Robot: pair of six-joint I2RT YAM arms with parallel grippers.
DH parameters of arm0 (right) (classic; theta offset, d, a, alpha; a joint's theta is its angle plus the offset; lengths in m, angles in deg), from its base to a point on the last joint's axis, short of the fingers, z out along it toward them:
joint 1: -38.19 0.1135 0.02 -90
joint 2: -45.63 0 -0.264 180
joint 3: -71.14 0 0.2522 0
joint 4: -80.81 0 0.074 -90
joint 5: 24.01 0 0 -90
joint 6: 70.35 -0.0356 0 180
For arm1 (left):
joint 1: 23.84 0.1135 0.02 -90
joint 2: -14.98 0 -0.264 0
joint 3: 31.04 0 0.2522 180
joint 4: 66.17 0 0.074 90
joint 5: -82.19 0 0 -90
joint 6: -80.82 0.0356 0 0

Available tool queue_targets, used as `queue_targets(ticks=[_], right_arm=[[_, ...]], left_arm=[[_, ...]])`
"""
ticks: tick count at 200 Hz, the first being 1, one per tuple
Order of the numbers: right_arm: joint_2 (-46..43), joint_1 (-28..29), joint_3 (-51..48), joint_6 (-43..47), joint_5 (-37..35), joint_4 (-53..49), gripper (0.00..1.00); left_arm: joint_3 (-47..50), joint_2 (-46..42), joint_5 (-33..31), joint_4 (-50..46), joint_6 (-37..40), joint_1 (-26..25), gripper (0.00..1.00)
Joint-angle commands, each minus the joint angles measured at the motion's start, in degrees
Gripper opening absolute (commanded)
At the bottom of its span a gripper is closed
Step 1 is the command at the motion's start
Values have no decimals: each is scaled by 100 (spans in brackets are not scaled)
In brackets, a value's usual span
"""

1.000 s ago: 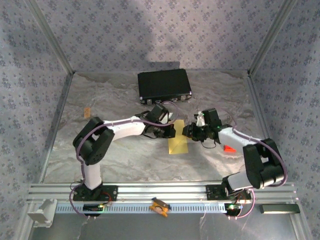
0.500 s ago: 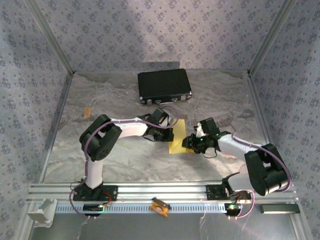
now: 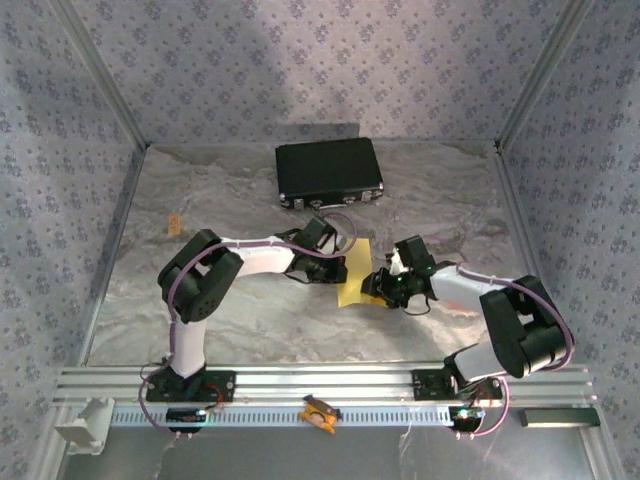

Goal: Fold a paper plane with a square sheet of paper (pick it up from the middle)
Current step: Turn over the paper at the center of the table.

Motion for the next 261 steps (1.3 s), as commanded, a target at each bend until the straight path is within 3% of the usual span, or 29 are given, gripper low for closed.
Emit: queue_targets(ticks=[1,75,261], right_arm=[[156,20,82,-217,51,480,46],[510,-383,436,65,479,779,53],[1162,-909,184,32,1118,1897,36]], left_arm=[[169,7,-44,-461,88,-39,5],[199,-25,4,-374,51,-40,5],[363,-152,101,28,-98,-39,6]])
